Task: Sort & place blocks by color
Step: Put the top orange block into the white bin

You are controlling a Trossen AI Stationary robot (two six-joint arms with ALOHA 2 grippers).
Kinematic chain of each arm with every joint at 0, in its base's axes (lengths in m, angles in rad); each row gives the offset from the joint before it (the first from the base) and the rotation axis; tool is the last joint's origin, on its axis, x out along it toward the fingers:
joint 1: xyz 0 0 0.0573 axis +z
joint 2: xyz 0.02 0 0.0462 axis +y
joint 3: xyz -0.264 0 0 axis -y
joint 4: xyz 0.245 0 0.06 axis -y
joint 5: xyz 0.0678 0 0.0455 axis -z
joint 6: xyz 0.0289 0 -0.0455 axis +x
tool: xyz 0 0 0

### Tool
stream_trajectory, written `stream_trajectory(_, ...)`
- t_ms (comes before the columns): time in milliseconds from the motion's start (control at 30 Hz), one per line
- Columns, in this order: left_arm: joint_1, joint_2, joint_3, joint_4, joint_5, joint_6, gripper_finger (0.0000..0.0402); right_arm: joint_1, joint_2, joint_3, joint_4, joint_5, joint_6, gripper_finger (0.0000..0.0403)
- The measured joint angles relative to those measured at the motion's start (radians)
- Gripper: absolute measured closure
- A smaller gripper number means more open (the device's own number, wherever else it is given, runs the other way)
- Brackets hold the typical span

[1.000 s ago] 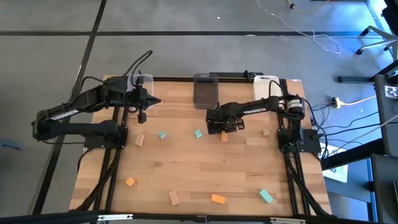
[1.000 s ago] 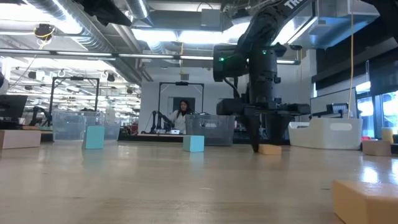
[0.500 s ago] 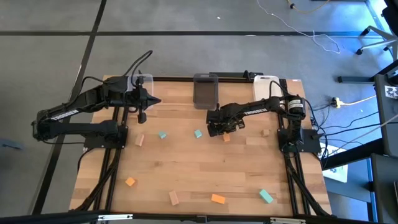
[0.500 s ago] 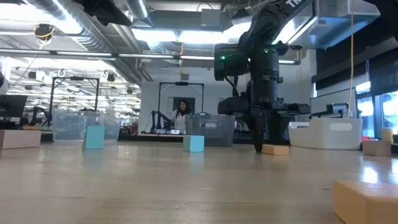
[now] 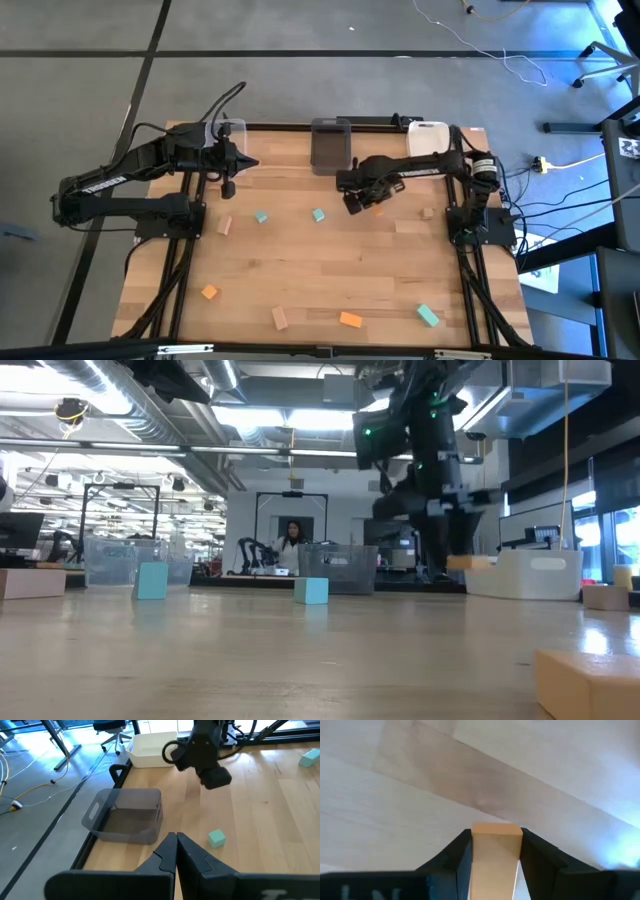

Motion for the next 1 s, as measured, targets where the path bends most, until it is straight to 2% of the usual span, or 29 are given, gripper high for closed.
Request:
stream_trajectory(267,0.000,0.000,0.000,0.000,0.000,0.000,0.0401,-0.021,-0.045,0.110,-0.253,0.121,-0.025,0.0270)
stream_trajectory(467,0.000,0.000,0.000,0.000,0.000,0.000,0.0401,-0.078,-0.113,0.153,-0.414,0.198,-0.022,0.0270)
stream_trajectory(733,0.000,0.005,0.000,0.004,0.000,-0.002,0.0401,-0.199,-0.249,0.142,-0.428,0.273,-0.046,0.0270)
stream_trajectory(1000,0.000,0.043,0.000,0.041,0.000,-0.021,0.0401,-0.350,-0.287,0.141,-0.417,0.317,-0.122,0.0270)
